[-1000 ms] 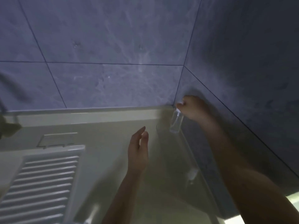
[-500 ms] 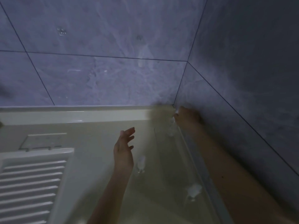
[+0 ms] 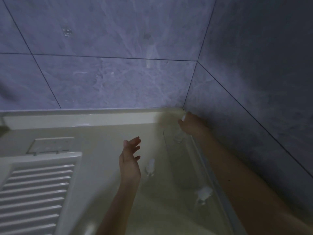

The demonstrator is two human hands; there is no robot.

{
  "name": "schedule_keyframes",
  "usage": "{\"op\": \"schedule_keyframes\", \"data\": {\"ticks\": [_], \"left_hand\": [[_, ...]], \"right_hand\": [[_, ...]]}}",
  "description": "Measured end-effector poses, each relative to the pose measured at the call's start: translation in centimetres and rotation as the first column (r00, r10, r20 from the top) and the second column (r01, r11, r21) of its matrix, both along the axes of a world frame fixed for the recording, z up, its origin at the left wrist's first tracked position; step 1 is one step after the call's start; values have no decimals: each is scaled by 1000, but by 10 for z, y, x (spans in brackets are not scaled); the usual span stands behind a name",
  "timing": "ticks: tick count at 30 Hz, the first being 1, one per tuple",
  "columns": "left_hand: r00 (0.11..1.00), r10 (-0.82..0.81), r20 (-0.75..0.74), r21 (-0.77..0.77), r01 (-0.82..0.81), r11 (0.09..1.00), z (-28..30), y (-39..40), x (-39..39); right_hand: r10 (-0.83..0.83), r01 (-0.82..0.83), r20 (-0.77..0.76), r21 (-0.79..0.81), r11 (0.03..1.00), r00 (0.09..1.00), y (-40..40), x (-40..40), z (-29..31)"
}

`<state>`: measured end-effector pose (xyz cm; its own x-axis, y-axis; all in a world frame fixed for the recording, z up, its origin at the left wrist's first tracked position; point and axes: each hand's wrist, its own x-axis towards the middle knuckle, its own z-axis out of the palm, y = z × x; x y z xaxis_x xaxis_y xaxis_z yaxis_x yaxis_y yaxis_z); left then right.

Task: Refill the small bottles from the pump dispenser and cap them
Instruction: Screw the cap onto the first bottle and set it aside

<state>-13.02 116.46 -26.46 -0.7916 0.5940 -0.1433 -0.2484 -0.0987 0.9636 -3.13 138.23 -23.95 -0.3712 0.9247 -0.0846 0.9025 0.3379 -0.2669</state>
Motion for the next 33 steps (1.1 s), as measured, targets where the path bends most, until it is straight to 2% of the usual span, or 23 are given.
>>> {"op": "schedule_keyframes", "data": {"ticks": [2,5,8,11,12,14,17,20,27,31,33], "left_hand": [[1000,4,18,-17,-4,1000,3,-3,1],[999,13,48,-26,-11,1000,8,-9,6],[999,18,48,-29,-16,999,15,-20,12],[996,11,86,-11,-10,1000,22,-39,15],[994,9,104,-2,-9,1000,24,-45,15],[991,-17,130,5,17,1000,28,-60,19],[985,-74,156,11,73,997,34,-83,30],[980,-126,154,15,125,992,40,-106,45],[982,-179,-61,-3,179,984,34,-175,93],[956,-240,-171,-45,236,971,23,-216,105],[904,-326,-277,-62,322,945,11,-233,112]], "right_hand": [[-61,62,-24,22,998,998,-5,4,0],[-130,133,-29,204,970,991,-18,12,8],[-120,142,-101,252,957,988,-34,20,17],[11,19,-203,148,989,979,-51,32,28],[49,-34,-233,68,997,971,-54,38,29],[18,-46,-237,-114,992,971,-72,53,35],[-47,9,-133,-268,963,990,-112,73,33],[46,-15,114,-266,964,992,-159,82,32],[53,-17,247,-145,989,968,-228,108,20],[33,-28,201,-26,999,979,-254,115,21],[1,1,99,-18,1000,995,-261,122,25]]}}
